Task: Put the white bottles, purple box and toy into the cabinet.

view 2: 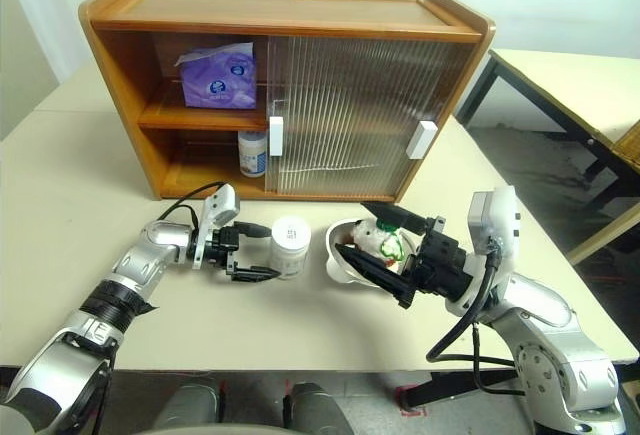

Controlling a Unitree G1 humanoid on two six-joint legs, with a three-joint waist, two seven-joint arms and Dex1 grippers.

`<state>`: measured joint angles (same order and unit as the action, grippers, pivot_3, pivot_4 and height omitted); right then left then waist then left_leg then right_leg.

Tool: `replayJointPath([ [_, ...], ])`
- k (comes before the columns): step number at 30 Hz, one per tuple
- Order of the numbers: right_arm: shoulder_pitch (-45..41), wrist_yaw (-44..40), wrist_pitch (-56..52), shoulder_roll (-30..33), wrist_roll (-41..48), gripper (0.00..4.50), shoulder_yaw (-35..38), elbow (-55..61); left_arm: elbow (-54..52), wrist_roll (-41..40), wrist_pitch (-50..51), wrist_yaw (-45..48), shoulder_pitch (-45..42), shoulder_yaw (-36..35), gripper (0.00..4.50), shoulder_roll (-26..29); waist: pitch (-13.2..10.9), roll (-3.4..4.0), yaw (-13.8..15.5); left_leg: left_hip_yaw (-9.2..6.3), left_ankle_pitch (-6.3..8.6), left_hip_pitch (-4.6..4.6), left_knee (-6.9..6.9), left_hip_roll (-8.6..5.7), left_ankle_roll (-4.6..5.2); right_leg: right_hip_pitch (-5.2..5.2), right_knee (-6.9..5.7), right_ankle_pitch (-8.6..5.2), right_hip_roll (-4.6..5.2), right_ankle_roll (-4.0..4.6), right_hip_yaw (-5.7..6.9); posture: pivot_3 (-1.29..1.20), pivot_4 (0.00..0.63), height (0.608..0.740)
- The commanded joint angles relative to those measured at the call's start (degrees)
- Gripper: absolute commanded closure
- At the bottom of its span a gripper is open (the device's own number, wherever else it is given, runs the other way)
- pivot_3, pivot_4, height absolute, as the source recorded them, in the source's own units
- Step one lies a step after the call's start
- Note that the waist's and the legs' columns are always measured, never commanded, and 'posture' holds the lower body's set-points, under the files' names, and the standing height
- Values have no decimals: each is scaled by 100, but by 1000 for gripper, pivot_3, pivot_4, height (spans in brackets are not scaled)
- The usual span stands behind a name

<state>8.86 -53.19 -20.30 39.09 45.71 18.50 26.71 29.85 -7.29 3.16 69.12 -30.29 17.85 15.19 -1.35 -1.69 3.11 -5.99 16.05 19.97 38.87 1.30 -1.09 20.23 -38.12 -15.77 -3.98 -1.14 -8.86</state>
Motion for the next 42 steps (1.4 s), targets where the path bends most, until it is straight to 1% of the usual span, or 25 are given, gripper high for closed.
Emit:
replayJointPath([
  [1,57,-58,22,14,7,0,80,48,191,165,-113,6,-79,146,26,-107,0,0,-2,0,0,0,0,-1,1,0,0,-1,0,-1,0,61,10,740],
  [14,148,-186,154,-143,-161,0,-42,-13,621,356,-386,-302,-136,142,26,-512,0,0,-9,1,0,-2,1,-1,1,-4,1,-2,0,-7,0,62,10,740],
  [15,151,-207,164,-144,-175,0,-37,-32,620,331,-321,-265,-118,140,435,-515,0,0,-8,1,0,-2,1,-2,1,-4,1,-2,0,-7,0,64,9,740],
  [17,151,-240,180,-142,-194,0,-27,-66,610,300,-280,-210,-87,137,940,-513,0,0,-8,0,0,-2,1,-2,1,-4,1,-2,0,-7,0,65,9,740],
  [18,147,-253,185,-141,-200,0,-21,-81,606,290,-274,-205,-78,131,1286,-514,0,0,-8,0,0,-2,1,-2,1,-4,1,-2,0,-7,0,66,10,740],
  [19,143,-264,188,-142,-207,0,-19,-94,607,288,-280,-208,-69,126,1393,-513,0,0,-7,1,0,-2,1,-2,1,-5,1,-3,0,-8,0,66,10,740],
  [26,104,-325,228,-163,-261,0,-39,-178,631,270,-404,-348,-39,-7,1393,-468,0,0,-4,1,0,-2,0,-2,1,-5,2,-4,0,-9,0,71,9,740],
  [34,108,-371,303,-207,-302,0,-78,-236,408,230,-736,-1408,60,-619,1393,-243,0,1,-8,2,-1,-5,-1,-1,2,-5,1,-4,-3,-10,1,84,10,740],
  [42,-26,-443,356,-238,-369,0,-184,-367,150,249,-646,-2486,93,-1176,1393,-181,0,1,28,4,-1,-2,0,-7,2,-5,3,-5,-1,-8,-1,94,2,740],
])
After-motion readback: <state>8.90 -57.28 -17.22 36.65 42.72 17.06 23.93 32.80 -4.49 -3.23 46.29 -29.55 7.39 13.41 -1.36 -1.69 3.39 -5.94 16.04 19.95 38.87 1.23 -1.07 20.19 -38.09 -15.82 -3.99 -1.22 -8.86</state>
